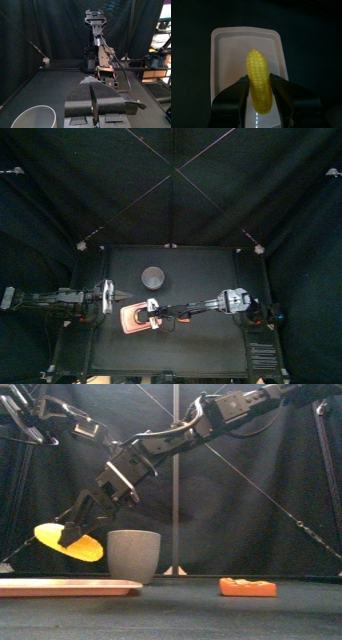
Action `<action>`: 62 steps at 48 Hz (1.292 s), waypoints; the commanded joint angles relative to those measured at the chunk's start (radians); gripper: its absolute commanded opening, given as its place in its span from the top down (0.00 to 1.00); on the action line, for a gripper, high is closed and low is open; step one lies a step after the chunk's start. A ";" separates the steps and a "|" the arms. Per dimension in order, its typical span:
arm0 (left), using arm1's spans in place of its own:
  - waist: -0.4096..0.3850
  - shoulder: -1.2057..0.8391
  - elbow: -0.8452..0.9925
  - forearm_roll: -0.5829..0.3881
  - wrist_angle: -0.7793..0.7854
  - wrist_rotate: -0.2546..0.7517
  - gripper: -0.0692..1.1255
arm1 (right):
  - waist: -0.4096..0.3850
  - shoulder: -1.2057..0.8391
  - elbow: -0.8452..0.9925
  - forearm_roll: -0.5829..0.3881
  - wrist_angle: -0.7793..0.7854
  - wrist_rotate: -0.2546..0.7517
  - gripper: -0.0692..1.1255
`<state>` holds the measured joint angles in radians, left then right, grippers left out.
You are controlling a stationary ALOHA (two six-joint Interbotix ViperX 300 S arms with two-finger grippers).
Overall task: Pick the corn then place it on the pink plate
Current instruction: Drop corn on the pink plate and return to neutral
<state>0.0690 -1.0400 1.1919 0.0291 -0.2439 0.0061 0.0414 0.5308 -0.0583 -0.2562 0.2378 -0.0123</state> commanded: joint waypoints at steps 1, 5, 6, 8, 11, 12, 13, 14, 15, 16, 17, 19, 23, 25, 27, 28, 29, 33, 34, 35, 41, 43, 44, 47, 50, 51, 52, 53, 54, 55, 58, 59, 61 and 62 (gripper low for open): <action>0.003 0.000 -0.018 0.002 -0.005 0.002 0.94 | -0.002 -0.025 -0.020 0.006 0.003 -0.005 0.32; 0.002 0.000 -0.018 0.002 -0.005 0.002 0.94 | -0.002 -0.026 -0.011 0.009 0.012 -0.005 0.24; 0.002 0.000 -0.018 0.002 -0.005 0.002 0.95 | -0.002 -0.028 -0.009 0.006 0.015 -0.005 0.22; 0.002 0.000 -0.018 0.002 -0.005 0.002 0.94 | -0.002 -0.031 -0.005 0.003 0.021 -0.005 0.18; 0.002 0.000 -0.018 0.002 -0.005 0.000 0.94 | 0.000 -0.041 0.005 -0.008 0.031 -0.005 0.13; 0.003 0.000 -0.018 0.002 -0.005 0.000 0.94 | 0.000 -0.046 0.008 -0.011 0.034 -0.005 0.12; 0.003 0.000 -0.018 0.002 -0.005 0.000 0.94 | 0.000 -0.051 0.009 -0.014 0.035 -0.005 0.12; 0.003 0.000 -0.018 0.002 -0.005 0.000 0.94 | 0.000 -0.055 0.011 -0.018 0.035 -0.003 0.11; 0.002 0.000 -0.018 0.002 -0.005 0.000 0.95 | 0.000 -0.060 0.012 -0.021 0.037 -0.003 0.11; 0.003 0.000 -0.018 0.002 -0.005 0.000 0.94 | 0.000 -0.069 0.014 -0.026 0.037 -0.003 0.11; 0.003 0.000 -0.018 0.002 -0.005 0.000 0.95 | 0.002 -0.075 0.015 -0.029 0.040 -0.003 0.11; 0.002 0.000 -0.018 0.000 -0.005 0.000 0.94 | 0.002 -0.094 0.020 -0.040 0.051 -0.003 0.11; 0.002 0.000 -0.017 0.000 -0.005 0.000 0.95 | -0.002 -0.147 0.038 -0.071 0.091 0.005 0.11; 0.002 0.000 -0.015 0.000 -0.005 0.000 0.94 | -0.003 -0.173 0.049 -0.081 0.112 0.008 0.11; 0.002 0.000 -0.015 -0.002 -0.005 0.000 0.94 | -0.005 -0.201 0.064 -0.092 0.130 0.012 0.11; 0.002 0.000 -0.014 -0.002 -0.006 0.000 0.94 | -0.005 -0.215 0.072 -0.097 0.137 0.014 0.11; 0.002 0.000 -0.014 0.000 -0.005 0.000 0.94 | -0.006 -0.227 0.081 -0.101 0.141 0.014 0.11; 0.003 0.000 -0.012 0.000 -0.005 0.000 0.94 | -0.008 -0.282 0.120 -0.114 0.158 0.017 0.11; 0.002 0.000 -0.012 -0.002 -0.005 0.000 0.95 | -0.009 -0.299 0.130 -0.115 0.160 0.017 0.11; 0.002 0.000 -0.011 0.000 -0.005 0.000 0.94 | -0.011 -0.311 0.141 -0.115 0.160 0.017 0.11; 0.002 0.000 -0.011 0.002 -0.005 0.000 0.95 | -0.026 -0.396 0.210 -0.110 0.150 0.023 0.11; 0.003 0.000 -0.011 0.002 -0.005 0.000 0.94 | -0.032 -0.422 0.232 -0.109 0.140 0.031 0.11; 0.003 0.000 -0.011 0.002 -0.005 0.000 0.95 | -0.037 -0.434 0.242 -0.109 0.130 0.034 0.11; 0.003 0.000 -0.011 0.002 -0.005 0.000 0.94 | -0.048 -0.468 0.279 -0.109 0.094 0.044 0.11; 0.003 0.000 -0.011 0.002 -0.005 0.000 0.95 | -0.061 -0.505 0.322 -0.107 0.051 0.052 0.11; 0.003 0.000 -0.011 0.002 -0.005 0.000 0.94 | -0.067 -0.517 0.336 -0.106 0.034 0.054 0.11; 0.003 0.000 -0.011 0.002 -0.005 0.000 0.94 | -0.074 -0.532 0.353 -0.103 0.015 0.054 0.11; 0.003 0.000 -0.011 0.002 -0.005 0.000 0.95 | -0.081 -0.554 0.376 -0.095 -0.014 0.054 0.11; 0.003 0.000 -0.011 0.002 -0.005 0.000 0.95 | -0.087 -0.568 0.391 -0.089 -0.035 0.054 0.11; 0.003 0.000 -0.012 0.002 -0.005 0.000 0.95 | -0.094 -0.584 0.408 -0.081 -0.058 0.054 0.11; 0.003 0.000 -0.011 0.000 -0.005 0.000 0.95 | -0.104 -0.630 0.460 -0.058 -0.132 0.052 0.11; 0.003 0.000 -0.011 0.002 -0.005 0.000 0.94 | -0.106 -0.647 0.476 -0.054 -0.153 0.052 0.11; 0.003 0.000 -0.012 0.002 -0.005 0.000 0.95 | -0.109 -0.681 0.506 -0.044 -0.189 0.052 0.11; 0.003 0.000 -0.012 0.002 -0.005 0.000 0.94 | -0.109 -0.709 0.531 -0.038 -0.212 0.052 0.11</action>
<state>0.0690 -1.0416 1.1950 0.0291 -0.2454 0.0061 -0.0644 -0.0767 0.4295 -0.3114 0.0997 0.0368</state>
